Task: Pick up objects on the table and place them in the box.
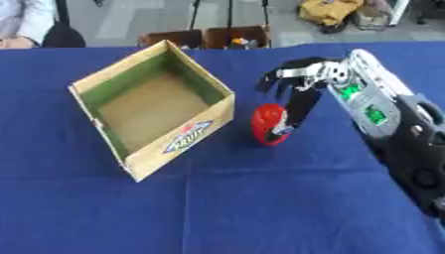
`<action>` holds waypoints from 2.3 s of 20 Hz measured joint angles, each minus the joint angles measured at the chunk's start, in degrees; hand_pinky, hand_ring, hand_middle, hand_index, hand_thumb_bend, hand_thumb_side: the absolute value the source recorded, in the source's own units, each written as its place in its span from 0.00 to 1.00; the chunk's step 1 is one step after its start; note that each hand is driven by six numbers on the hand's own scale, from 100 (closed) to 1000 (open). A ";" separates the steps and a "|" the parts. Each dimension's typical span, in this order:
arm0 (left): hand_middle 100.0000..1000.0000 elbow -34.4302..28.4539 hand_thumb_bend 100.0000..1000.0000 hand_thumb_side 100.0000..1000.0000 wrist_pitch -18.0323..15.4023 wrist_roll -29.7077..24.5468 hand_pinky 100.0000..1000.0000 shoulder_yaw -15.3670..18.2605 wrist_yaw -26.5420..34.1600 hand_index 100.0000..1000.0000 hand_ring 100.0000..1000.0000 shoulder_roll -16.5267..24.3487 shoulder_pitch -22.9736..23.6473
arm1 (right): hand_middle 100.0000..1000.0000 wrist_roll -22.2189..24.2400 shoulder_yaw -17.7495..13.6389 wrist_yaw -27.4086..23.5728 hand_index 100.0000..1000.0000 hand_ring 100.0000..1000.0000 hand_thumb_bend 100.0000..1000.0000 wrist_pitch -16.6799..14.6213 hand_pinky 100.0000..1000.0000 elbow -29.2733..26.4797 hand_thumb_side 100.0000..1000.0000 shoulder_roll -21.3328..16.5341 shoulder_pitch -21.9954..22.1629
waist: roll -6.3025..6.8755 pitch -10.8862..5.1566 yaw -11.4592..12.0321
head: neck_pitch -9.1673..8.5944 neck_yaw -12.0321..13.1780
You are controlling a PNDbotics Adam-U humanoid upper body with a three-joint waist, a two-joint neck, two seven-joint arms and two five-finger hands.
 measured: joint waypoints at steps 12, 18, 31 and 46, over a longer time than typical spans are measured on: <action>0.79 0.00 0.00 0.99 0.00 0.00 0.59 -0.01 0.00 0.85 0.81 -0.01 0.00 | 0.84 0.13 1.12 3.82 0.88 0.81 0.60 -1.24 0.69 4.18 0.13 0.99 0.01 | 0.00 0.00 0.20 | -0.17 -0.29; 0.79 0.00 0.00 0.99 0.06 0.02 0.59 -0.01 0.08 0.85 0.82 -0.01 0.00 | 0.84 0.15 1.44 2.58 0.89 0.78 0.59 -1.04 0.64 4.60 0.11 1.13 0.01 | 0.00 0.00 0.19 | -0.17 -0.42; 0.79 0.00 0.00 0.99 0.30 0.24 0.59 -0.01 0.09 0.85 0.82 -0.04 0.00 | 0.82 -0.12 1.44 0.83 0.84 0.73 0.39 1.45 0.56 5.08 0.00 1.63 0.32 | 0.00 0.05 0.19 | -0.16 -0.43; 0.78 0.00 0.00 0.98 0.40 0.42 0.59 -0.01 0.09 0.84 0.82 -0.05 0.00 | 0.64 -1.09 0.66 1.03 0.69 0.57 0.10 3.25 0.36 5.53 0.00 2.05 0.13 | -0.02 0.05 0.19 | -0.16 -0.43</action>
